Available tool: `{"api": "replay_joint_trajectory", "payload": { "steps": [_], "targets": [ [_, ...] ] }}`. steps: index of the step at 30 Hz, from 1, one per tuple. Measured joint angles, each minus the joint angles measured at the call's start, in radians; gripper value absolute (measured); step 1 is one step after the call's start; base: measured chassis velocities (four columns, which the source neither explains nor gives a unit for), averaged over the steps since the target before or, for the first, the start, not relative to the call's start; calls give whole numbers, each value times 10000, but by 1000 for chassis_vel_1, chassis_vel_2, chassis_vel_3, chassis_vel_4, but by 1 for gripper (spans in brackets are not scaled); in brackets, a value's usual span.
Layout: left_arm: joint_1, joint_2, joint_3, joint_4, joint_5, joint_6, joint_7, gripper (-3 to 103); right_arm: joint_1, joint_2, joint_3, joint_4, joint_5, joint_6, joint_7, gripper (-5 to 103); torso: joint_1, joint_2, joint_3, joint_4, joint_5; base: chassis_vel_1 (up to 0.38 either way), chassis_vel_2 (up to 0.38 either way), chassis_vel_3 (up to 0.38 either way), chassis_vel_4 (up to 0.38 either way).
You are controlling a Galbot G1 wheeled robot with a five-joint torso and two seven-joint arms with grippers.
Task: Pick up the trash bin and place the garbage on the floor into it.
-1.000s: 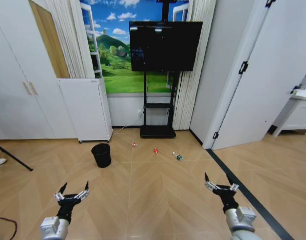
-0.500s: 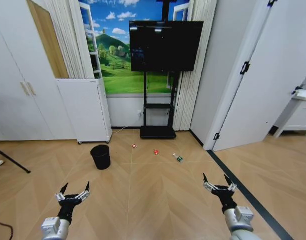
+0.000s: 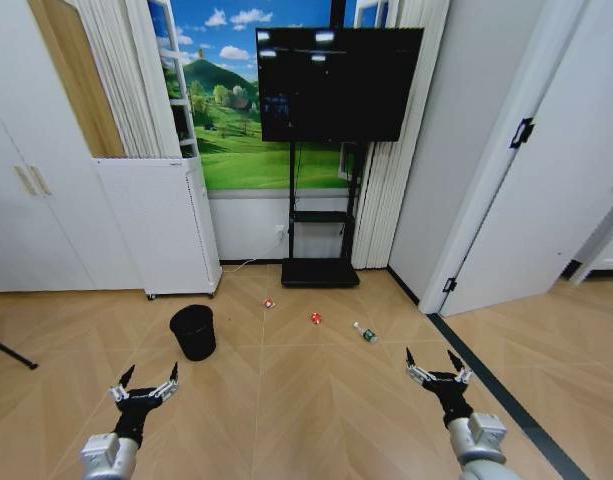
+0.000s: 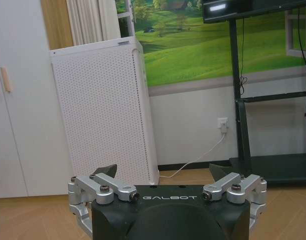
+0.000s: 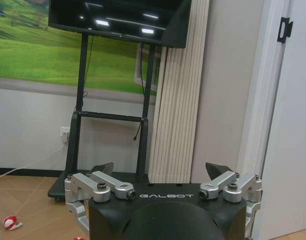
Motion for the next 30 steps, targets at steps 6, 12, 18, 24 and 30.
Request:
{"api": "replay_joint_trajectory", "payload": {
  "steps": [6, 12, 18, 24, 30],
  "targets": [
    [11, -1, -2, 0, 3, -6, 3, 100, -22, 17, 0, -24, 2, 91, 0, 100, 1, 0, 1, 3, 0, -372, 368, 372, -364],
    [21, 12, -12, -6, 4, -10, 1, 100, -53, 47, 8, -71, -37, 206, -2, 100, 1, 0, -1, 8, 9, -352, 358, 370, -368],
    [26, 7, -11, -5, 6, -17, 0, 100, -73, 47, 13, -121, -118, 413, -7, 100, 0, 1, -1, 2, 2, -357, 350, 358, -352],
    [38, 6, -19, 4, 12, -22, -3, 100, -59, 48, -7, -187, -234, 537, -8, 100, 1, 0, 0, 8, 15, -358, 354, 347, -344],
    [15, -10, -20, 40, 44, -17, -167, 100, -9, 62, -44, -275, -257, 874, 76, 100, 0, 2, -2, 3, 2, -333, 335, 339, -347]
  ]
}}
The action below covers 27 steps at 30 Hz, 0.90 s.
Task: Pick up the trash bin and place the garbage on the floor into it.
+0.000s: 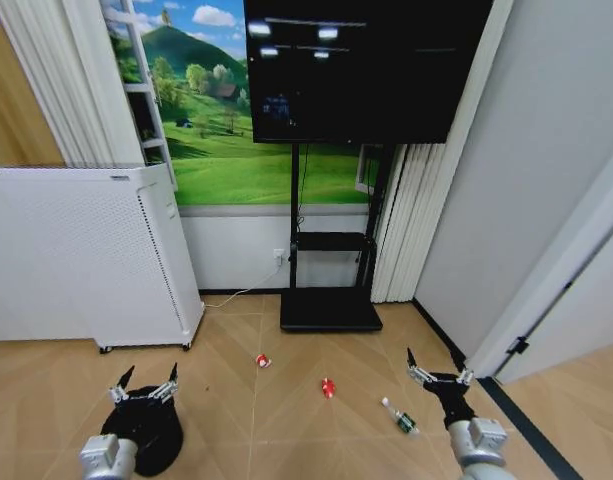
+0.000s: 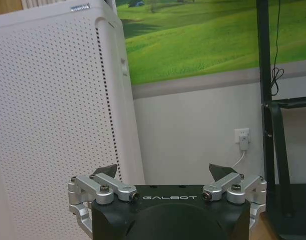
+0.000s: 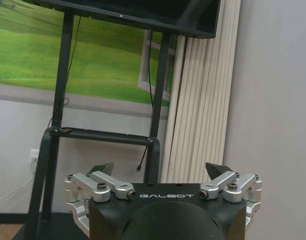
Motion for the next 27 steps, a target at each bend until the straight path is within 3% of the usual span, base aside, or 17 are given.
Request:
{"api": "replay_joint_trajectory", "payload": {
  "steps": [2, 3, 6, 9, 27],
  "targets": [
    [-3, -2, 0, 21, 13, 12, -13, 100, 17, 0, 1, -27, 3, 76, 59, 100, 2, -1, 3, 0, -15, -334, 308, 333, -334],
    [-5, 0, -5, 20, 19, 15, -18, 100, 26, -8, 6, -52, 19, 122, 84, 100, 5, -3, 4, -1, 10, -235, 255, 258, -225],
    [-2, 0, -3, 18, 19, 28, -15, 100, 23, -18, 23, -52, 27, 158, 87, 100, 8, -3, 4, -3, -11, -228, 210, 141, -197],
    [1, 0, -3, 3, 20, 35, -14, 100, 25, -19, 23, -53, 28, 167, 87, 100, 9, -3, 5, 3, 4, -74, 136, 28, -45],
    [23, 30, -85, -173, -188, 106, -443, 100, -52, -5, 82, 132, 98, 172, 240, 100, 0, 1, 0, 0, -2, 22, -29, -20, 23]
  ]
}}
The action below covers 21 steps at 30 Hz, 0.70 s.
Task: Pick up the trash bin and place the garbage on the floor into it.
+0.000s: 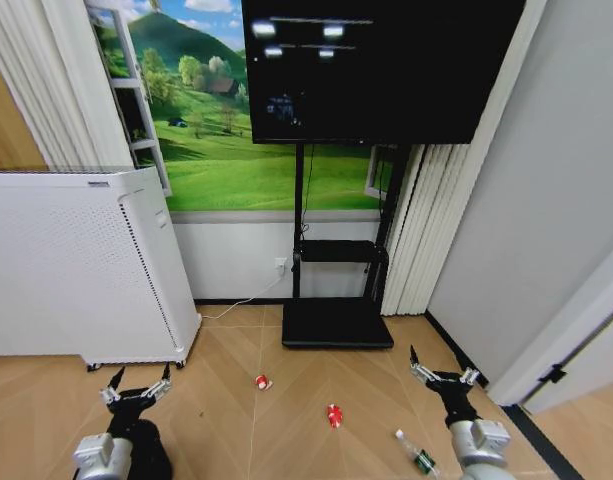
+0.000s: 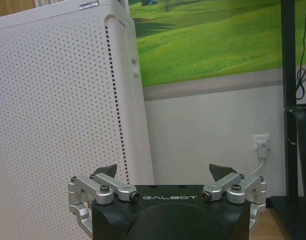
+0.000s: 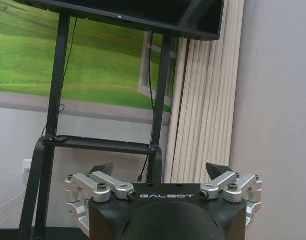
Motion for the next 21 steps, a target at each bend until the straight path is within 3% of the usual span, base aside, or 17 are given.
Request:
{"api": "replay_joint_trajectory", "payload": {
  "steps": [21],
  "targets": [
    [-7, 12, -18, -13, 35, -28, 107, 100, 55, 48, -35, 15, -274, -145, -269, 100, -2, 0, -1, 0, 1, -14, 8, 12, -12]
  ]
}}
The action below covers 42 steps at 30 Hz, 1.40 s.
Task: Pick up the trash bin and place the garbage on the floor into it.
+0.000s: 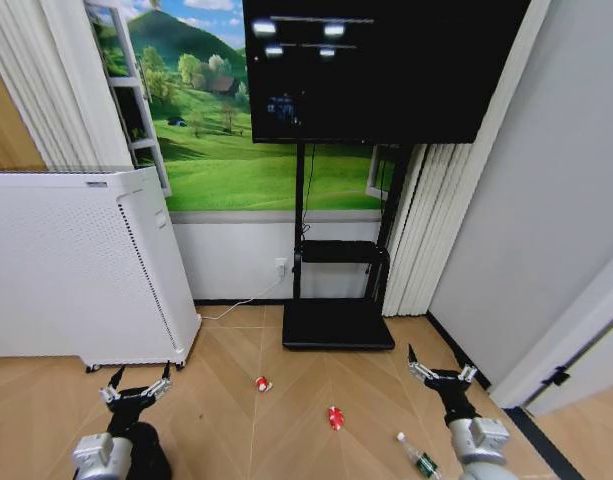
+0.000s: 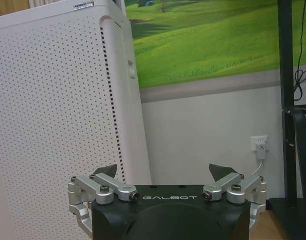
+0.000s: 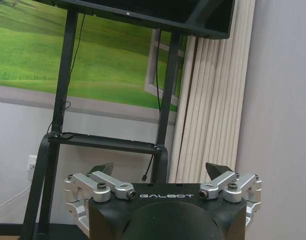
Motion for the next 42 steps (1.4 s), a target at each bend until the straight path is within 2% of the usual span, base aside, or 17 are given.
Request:
{"api": "replay_joint_trajectory", "payload": {
  "steps": [8, 28, 42],
  "targets": [
    [-32, -4, 24, 44, 35, -18, 5, 100, 32, 10, 29, -224, -31, 697, 66, 100, 10, -5, 5, 0, 0, -126, 134, 150, -142],
    [12, -28, -9, -31, 37, -256, -1, 100, -56, 57, 60, -276, -40, 680, 200, 100, -6, -21, -11, 0, 0, -8, 5, 2, -5],
    [22, -6, 11, -30, -48, -380, 8, 100, -81, 72, 46, -273, -8, 632, 263, 100, -270, -691, -423, -1, 0, 0, 0, 0, 0]
  ]
}}
